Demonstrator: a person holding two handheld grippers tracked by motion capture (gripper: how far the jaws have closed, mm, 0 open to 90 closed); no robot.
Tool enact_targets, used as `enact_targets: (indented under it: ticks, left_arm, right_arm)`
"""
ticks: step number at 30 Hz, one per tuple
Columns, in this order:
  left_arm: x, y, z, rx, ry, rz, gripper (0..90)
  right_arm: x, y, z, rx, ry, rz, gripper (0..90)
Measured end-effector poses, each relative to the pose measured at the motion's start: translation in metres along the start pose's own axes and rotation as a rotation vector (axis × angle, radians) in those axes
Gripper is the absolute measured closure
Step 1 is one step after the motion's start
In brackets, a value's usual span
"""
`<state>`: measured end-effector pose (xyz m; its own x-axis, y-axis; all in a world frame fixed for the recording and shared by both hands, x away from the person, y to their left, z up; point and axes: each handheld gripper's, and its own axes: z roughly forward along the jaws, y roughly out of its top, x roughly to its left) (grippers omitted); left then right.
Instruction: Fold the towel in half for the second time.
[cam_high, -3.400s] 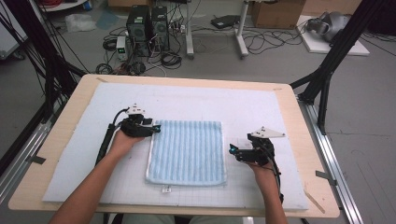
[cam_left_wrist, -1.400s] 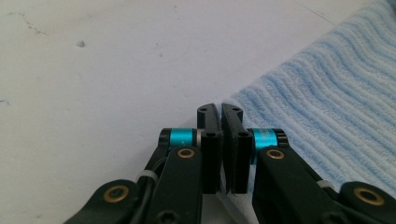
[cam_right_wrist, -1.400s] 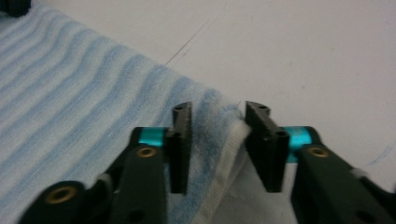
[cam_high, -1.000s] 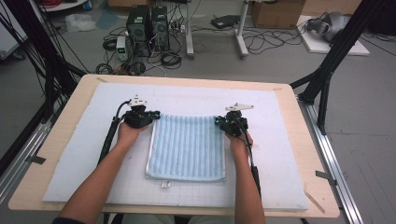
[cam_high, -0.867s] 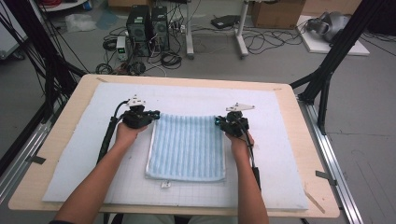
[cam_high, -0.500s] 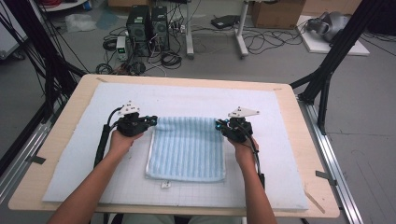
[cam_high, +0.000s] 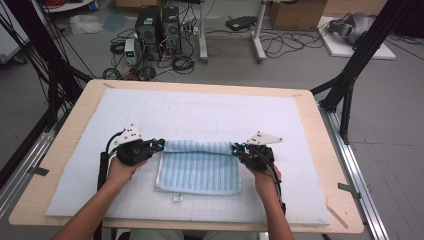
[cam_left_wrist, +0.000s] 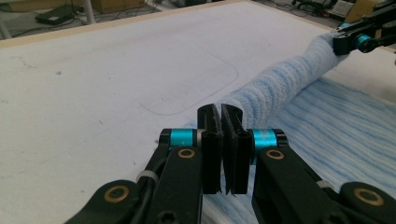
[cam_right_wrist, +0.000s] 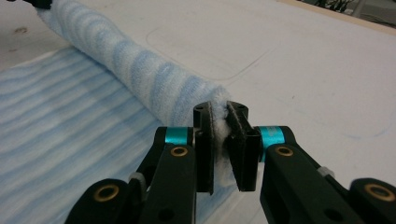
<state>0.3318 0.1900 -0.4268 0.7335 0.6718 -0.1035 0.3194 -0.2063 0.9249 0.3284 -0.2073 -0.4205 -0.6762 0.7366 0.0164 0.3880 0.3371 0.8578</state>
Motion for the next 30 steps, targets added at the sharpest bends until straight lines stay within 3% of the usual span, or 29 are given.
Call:
enact_targets:
  ticks: [9, 16, 30]
  left_arm:
    - [-0.024, -0.013, -0.022, -0.002, -0.015, 0.024, 85.9]
    - [-0.039, -0.025, -0.036, 0.02, -0.028, 0.033, 85.9]
    - [-0.055, -0.037, -0.053, 0.045, -0.067, 0.047, 86.0]
  right_arm:
    - [0.025, -0.016, -0.019, -0.005, -0.013, 0.018, 81.1]
    - [0.044, -0.027, -0.032, 0.013, -0.023, -0.002, 81.0]
    - [0.062, -0.042, -0.052, 0.03, -0.008, 0.001, 80.6]
